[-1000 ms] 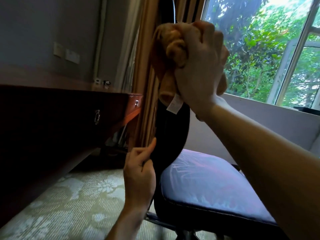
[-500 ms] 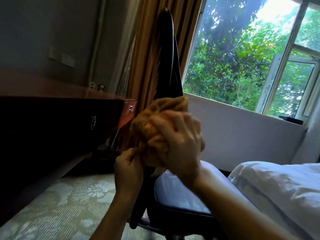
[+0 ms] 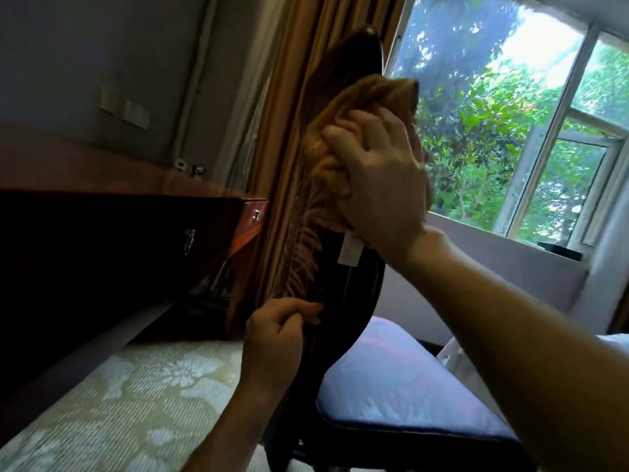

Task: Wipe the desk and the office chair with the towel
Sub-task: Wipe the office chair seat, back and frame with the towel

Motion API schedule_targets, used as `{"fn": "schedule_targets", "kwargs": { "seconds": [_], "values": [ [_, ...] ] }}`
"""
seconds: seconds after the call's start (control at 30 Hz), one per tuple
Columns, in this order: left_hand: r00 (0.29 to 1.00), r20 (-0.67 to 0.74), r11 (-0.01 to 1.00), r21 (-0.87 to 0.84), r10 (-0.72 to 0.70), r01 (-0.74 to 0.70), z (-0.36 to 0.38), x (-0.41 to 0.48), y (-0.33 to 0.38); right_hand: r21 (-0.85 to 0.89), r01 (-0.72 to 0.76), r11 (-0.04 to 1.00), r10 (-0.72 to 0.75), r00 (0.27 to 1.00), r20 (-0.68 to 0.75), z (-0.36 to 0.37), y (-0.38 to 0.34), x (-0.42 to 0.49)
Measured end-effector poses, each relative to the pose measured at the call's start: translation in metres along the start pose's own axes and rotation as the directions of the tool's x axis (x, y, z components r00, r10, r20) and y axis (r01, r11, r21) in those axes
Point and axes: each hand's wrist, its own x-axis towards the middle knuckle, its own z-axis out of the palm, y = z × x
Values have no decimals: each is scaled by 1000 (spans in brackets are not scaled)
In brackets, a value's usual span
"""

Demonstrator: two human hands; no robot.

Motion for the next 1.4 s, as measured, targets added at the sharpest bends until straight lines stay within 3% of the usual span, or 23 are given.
{"fn": "schedule_targets", "kwargs": {
  "seconds": [0.13, 0.23, 0.33, 0.43, 0.6, 0.7, 0.87, 0.97, 1.03, 1.13, 1.23, 1.4],
  "values": [
    [989, 123, 993, 74, 85, -94, -1, 1, 9, 123, -62, 990, 88, 972, -218, 8, -1, -77],
    [992, 59, 992, 54, 107, -110, 0, 6, 6, 128, 59, 990, -39, 988, -150, 7, -8, -137],
    [1000, -25, 1000, -2, 13, -13, 0, 5, -17, 147, 203, 968, -199, 979, -43, 6, -24, -203],
    [999, 6, 995, 93, -39, 38, -2, -8, -33, 158, 190, 969, -192, 981, 0, 10, -36, -238],
    [979, -169, 986, 106, -113, 132, -20, -4, -24, 201, 227, 953, -233, 972, 8, 16, -46, -254],
    [990, -72, 992, 31, -120, 123, -27, 8, -7, 222, 321, 921, -338, 940, 45, 19, -49, -278],
    [986, 138, 976, 187, 89, -114, -8, 3, 12, 314, 415, 854, -475, 868, 144, 21, -69, -318],
    [982, 156, 970, 203, 103, -134, -2, -1, 9, 345, 449, 825, -536, 816, 219, 17, -86, -329],
    [990, 126, 988, 135, 59, -76, -2, 0, 5, 385, 423, 820, -515, 839, 174, 13, -88, -328],
    [991, 128, 998, 62, 25, -33, -4, 3, 1, 390, 297, 872, -323, 947, 0, 6, -73, -311],
    [982, 187, 997, 69, 3, -16, -7, 9, 2, 315, 210, 925, -201, 978, -62, 7, -57, -281],
    [972, 227, 998, 56, -52, 40, -8, 20, 9, 298, 355, 886, -411, 900, 148, 16, -84, -298]
  ]
}}
